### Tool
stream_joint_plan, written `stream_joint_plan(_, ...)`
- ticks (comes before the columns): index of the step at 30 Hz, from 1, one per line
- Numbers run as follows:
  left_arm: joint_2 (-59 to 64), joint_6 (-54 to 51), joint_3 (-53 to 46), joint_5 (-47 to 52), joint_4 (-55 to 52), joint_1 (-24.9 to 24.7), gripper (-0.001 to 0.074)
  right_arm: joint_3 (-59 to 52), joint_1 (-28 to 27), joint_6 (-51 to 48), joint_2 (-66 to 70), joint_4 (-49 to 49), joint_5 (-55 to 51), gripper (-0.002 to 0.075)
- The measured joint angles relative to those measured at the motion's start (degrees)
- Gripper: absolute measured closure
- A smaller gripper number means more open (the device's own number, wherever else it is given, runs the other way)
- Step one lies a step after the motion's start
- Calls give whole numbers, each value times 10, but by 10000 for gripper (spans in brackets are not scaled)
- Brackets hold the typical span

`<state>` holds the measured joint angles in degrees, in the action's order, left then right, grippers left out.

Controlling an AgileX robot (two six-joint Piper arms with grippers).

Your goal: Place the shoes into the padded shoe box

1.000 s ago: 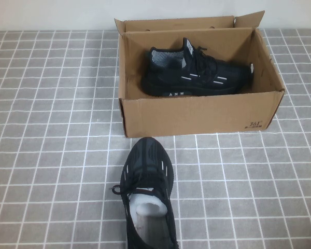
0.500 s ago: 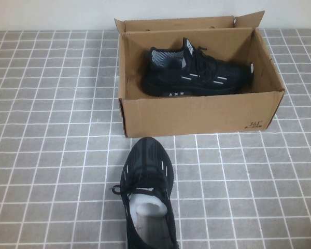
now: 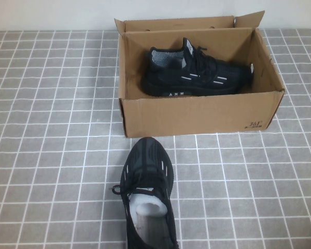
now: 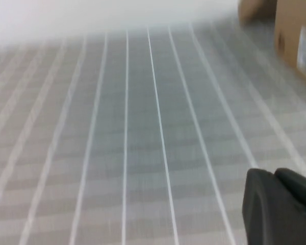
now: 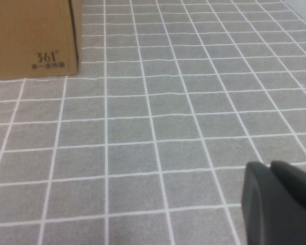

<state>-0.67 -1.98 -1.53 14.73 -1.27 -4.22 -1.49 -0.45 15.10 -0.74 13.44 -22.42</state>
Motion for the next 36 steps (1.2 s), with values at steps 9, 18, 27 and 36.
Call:
stream_joint_plan(9, 0, 83, 0, -359, 3, 0, 739, 0, 0, 0, -1, 0, 0, 734)
stream_joint_plan(18, -2, 207, 18, -743, 7, 0, 739, 0, 0, 0, -1, 0, 0, 734)
stream_joint_plan(27, -2, 207, 254, -514, 8, 0, 739, 0, 0, 0, -1, 0, 0, 734)
stream_joint_plan(36, 85, 222, 494, -210, -91, 0, 739, 0, 0, 0, -1, 0, 0, 734)
